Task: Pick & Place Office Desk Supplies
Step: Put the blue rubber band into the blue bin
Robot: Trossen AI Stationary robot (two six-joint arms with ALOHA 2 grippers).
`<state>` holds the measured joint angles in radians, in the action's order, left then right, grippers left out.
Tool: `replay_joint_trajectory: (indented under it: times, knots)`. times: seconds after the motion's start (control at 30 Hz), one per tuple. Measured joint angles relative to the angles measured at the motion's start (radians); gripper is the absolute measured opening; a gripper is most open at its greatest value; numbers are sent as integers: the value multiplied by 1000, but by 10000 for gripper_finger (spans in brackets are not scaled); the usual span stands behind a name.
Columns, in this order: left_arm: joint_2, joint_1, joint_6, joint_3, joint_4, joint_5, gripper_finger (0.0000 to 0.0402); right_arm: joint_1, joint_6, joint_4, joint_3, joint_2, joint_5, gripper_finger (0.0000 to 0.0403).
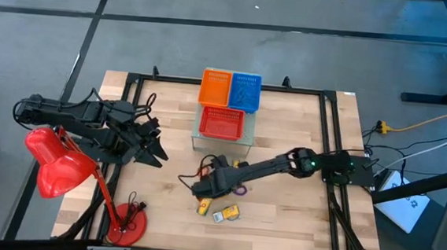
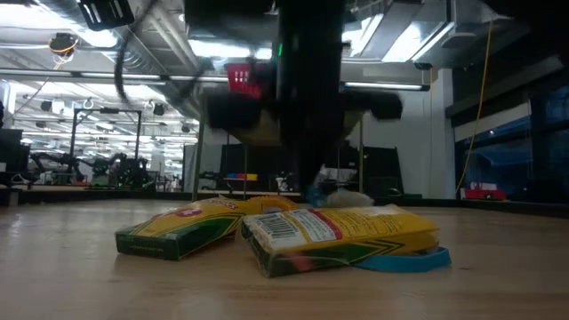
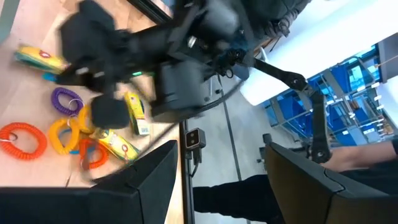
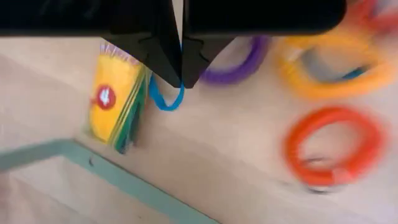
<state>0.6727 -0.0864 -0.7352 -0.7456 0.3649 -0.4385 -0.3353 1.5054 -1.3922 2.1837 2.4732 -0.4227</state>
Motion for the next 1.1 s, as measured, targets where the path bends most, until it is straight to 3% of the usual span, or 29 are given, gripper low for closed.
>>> replay_joint_trajectory:
  times: [0.33,0.5,0.67,0.93,1.1]
  knots:
    - [0,0,21,0,0,0,239,-145,217,-45,51,-79,-90,1]
    - [0,0,25,0,0,2,239,-169,282,-172,173,-84,-232,1]
    - [0,-3,28,0,-1,3,239,-154,287,-178,167,-166,-419,0]
    - [0,-46,66,0,-1,59,239,-18,86,-179,169,-335,-610,0]
    - [0,-63,95,0,15,79,239,135,-114,-179,169,-416,-597,0]
